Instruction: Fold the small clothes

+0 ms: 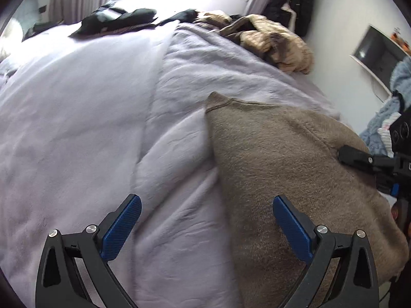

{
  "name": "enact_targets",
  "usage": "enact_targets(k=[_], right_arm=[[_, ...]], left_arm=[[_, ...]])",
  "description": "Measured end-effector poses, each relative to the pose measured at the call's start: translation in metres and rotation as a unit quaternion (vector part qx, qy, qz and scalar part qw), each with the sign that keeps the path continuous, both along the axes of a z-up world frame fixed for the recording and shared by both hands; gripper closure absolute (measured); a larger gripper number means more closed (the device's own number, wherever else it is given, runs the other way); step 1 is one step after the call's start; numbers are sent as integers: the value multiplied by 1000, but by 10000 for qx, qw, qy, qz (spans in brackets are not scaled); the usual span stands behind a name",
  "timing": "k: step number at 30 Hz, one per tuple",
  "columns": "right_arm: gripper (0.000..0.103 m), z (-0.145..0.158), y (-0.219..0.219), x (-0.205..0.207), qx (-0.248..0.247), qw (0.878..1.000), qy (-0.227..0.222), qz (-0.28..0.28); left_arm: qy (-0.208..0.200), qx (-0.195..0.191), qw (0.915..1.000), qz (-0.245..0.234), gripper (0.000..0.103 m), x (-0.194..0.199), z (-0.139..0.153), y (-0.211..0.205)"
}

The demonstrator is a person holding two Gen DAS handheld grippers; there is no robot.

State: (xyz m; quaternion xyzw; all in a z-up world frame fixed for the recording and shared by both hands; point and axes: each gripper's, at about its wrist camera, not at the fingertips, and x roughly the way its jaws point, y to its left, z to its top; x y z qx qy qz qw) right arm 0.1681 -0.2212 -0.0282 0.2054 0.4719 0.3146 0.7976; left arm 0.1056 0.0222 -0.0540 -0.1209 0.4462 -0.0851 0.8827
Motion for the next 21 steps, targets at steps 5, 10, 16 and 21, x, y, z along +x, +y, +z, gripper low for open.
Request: enact_targets(k=[5,10,16,21], right_arm=[[88,-7,-65,-2,-208,9982,47,-561],[87,-69,-103,-1,-589,9910,670,-994],[75,-78,-130,-16,-572,9856,857,-1340],[74,-37,-132,-54,-1158,9843,368,-1277]], left_arm=[[-150,331,9974,-619,1,7,6,-55],[282,644,9943,-801,1,16,-26,-83],[377,688,9943,-726,1,3,-18,-73],[255,857,9931,-762,1,-11,0,-61]])
